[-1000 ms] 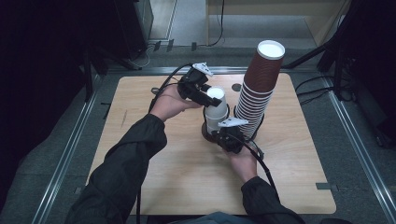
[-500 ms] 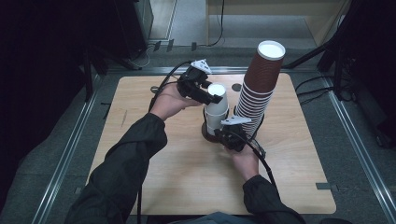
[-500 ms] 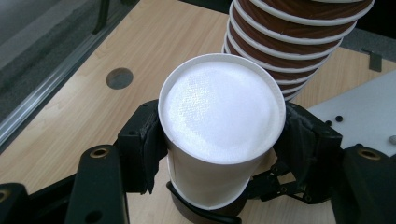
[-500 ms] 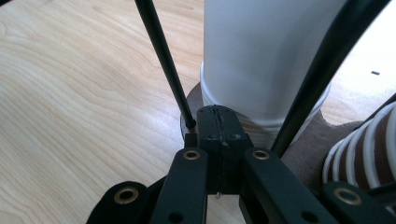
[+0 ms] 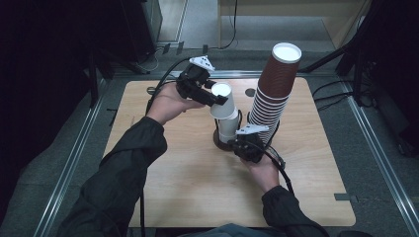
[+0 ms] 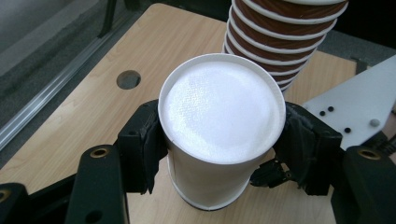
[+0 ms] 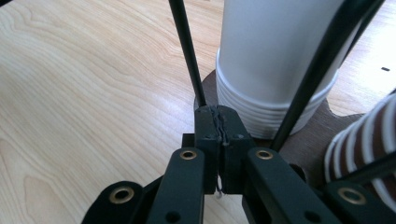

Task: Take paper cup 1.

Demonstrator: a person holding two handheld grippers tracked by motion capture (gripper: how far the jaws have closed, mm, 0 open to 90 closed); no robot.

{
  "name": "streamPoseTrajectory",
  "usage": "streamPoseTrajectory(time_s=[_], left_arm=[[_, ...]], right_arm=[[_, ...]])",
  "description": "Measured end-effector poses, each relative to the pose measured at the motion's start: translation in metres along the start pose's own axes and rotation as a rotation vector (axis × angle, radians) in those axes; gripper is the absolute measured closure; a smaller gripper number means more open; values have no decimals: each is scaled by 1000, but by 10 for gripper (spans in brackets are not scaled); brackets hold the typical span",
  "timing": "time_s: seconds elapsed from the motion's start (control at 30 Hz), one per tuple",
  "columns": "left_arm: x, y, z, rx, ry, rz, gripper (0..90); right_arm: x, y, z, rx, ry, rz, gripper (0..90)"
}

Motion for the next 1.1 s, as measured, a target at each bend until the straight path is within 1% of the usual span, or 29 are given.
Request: streamPoseTrajectory(time_s=[0.03,0.1,0.17,0.2,0.27,0.3,0.33,0.37,0.4,0.43,0.5,0.53,0.57,0.6,0.63,0.67,0.7,0.73,0.77,0.8,0.83,0.87,0.9,0.93,0.97,1.0,1.03,1.07,1.1], left_arm=[[0,1,4,0,-1,3,358],[0,3,9,4,0,7,357],[-2,5,15,3,-4,2,358],[-4,6,19,0,-6,-2,357],[-5,7,22,-2,-7,-1,357],[-8,10,26,-4,-12,-6,357],[-8,10,26,-4,-12,-6,357],[-11,13,30,-21,-6,-2,358],[-12,14,32,-21,-9,5,358],[-12,14,32,-21,-9,5,358],[-14,20,35,-22,-6,13,358],[-15,23,36,-19,-9,11,358],[-16,26,36,-15,-10,11,358],[-18,30,37,-18,-9,16,358],[-18,30,37,-18,-9,16,358],[-20,33,39,-14,-9,15,358],[-21,36,40,-14,-9,12,357],[-23,42,42,-19,-20,15,358],[-23,42,42,-19,-20,15,358],[-24,46,43,-19,-20,23,358],[-25,50,44,-23,-20,23,358],[-25,53,44,-24,-20,26,358],[-26,56,45,-26,-19,30,358],[-28,63,46,-30,-20,38,357],[-28,63,46,-30,-20,38,358],[-28,66,47,-31,-19,40,358],[-29,70,46,-34,-18,44,358],[-32,76,46,-35,-20,49,358],[-32,76,46,-35,-20,49,357]], right_arm=[[0,0,3,-1,-11,-12,870],[-1,0,4,-3,-16,-12,869],[0,0,9,-9,-36,-14,859],[2,-1,13,-8,-40,7,846],[2,-1,15,-8,-46,11,840],[4,-2,20,-4,-56,18,814],[4,-1,22,-1,-71,22,804],[4,-1,24,-2,-84,34,794],[5,0,27,-1,-101,45,782],[5,0,27,-1,-101,45,782],[7,2,31,4,-144,71,746],[8,3,33,0,-162,88,733],[8,4,35,-2,-169,99,725],[8,5,37,4,-197,109,698],[8,5,37,4,-197,109,698],[7,5,38,7,-205,104,686],[7,5,39,11,-224,108,668],[7,5,41,13,-235,133,636],[7,5,41,13,-235,133,636],[7,5,42,16,-238,148,625],[8,5,43,28,-254,173,594],[8,5,43,28,-254,173,594],[8,5,43,30,-258,183,588],[9,5,44,37,-272,196,564],[9,5,44,37,-272,196,564],[9,4,45,36,-290,213,549],[10,3,45,33,-298,223,544],[10,3,46,31,-307,221,534],[10,3,46,31,-307,221,534]])
Point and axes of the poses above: each handheld gripper's, and its own axes: z roughly backward along the jaws, y roughly out of its underside, x roughly to its left, the point moved 4 cm from there along -z, roughly forward along the jaws, and after that the axes turned 3 degrees about -x, right-handed, at the moved point
